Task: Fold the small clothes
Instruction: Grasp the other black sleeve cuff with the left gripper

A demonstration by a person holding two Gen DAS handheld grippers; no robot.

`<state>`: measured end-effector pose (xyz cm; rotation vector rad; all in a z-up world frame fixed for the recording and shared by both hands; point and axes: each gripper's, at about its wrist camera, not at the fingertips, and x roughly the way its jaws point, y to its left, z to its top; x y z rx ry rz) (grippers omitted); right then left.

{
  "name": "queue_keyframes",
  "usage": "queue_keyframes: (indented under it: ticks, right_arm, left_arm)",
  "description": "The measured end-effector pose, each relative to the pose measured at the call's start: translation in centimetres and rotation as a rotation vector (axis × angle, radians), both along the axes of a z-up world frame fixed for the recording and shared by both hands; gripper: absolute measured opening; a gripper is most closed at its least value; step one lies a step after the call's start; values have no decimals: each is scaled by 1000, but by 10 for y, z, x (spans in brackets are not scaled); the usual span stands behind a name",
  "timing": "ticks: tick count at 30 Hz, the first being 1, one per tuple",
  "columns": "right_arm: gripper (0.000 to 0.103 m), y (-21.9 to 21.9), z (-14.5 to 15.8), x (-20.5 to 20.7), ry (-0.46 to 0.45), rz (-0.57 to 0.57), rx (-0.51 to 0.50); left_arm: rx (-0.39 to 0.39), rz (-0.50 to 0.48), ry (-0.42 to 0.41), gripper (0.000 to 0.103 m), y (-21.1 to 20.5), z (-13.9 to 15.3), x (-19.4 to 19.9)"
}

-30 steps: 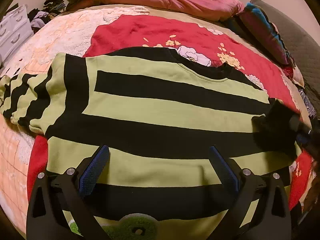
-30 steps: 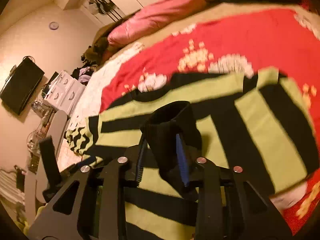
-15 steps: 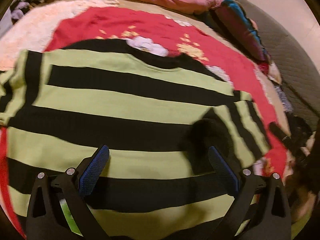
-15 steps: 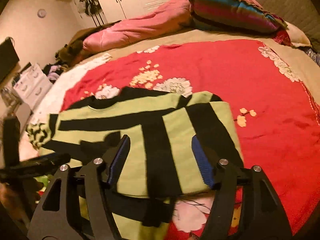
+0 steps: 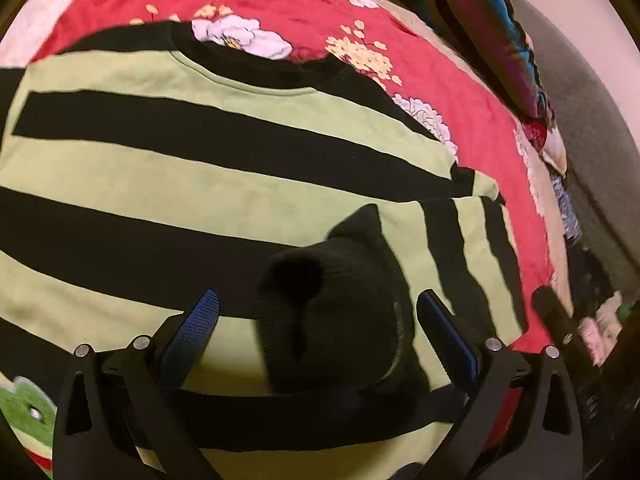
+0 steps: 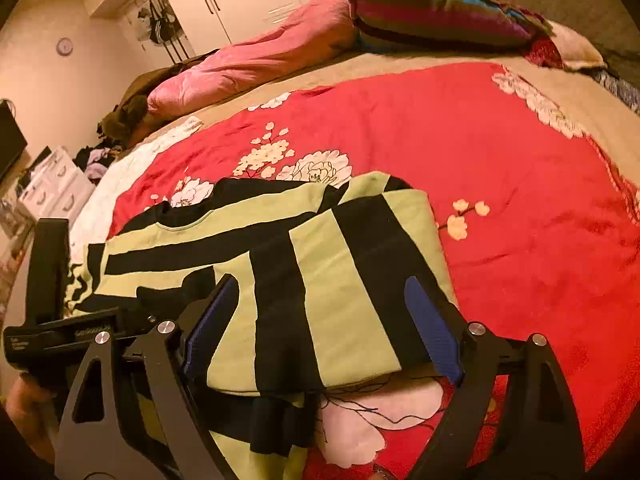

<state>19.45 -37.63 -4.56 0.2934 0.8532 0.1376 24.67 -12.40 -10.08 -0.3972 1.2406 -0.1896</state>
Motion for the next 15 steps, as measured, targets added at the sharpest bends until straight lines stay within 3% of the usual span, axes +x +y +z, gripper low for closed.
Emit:
queue_keyframes:
  ticks: [2, 3, 4, 5, 9, 10, 13, 15]
  right_arm:
    - [78, 0, -2, 1, 7, -4, -3]
    - [78, 0, -3, 0, 7, -7, -6]
    - [78, 0, -3, 0, 5, -9, -5]
    - [78, -1, -4, 0, 5, -11, -3]
    - [78, -2, -4, 0, 5, -22, 4]
    - [79, -2, -4, 0, 5, -24, 6]
    - [79, 1, -2, -2, -4, -27, 11]
    - [79, 4, 1, -3, -14, -19, 19]
  left_arm:
    - [-13, 6, -7, 96, -3, 0, -1]
    - [-56, 7, -31, 90, -2, 2, -3]
    - [-92, 5, -49, 64, -1, 3, -4]
    - [-97, 4, -67, 46, -1, 6, -5]
    - [-141, -15, -113, 24, 6, 14, -7]
    - [-138, -17, -126, 14, 9, 18, -6]
    - [-153, -8, -205, 13, 24, 41, -6]
    - [-109, -18, -283, 13, 35, 63, -7]
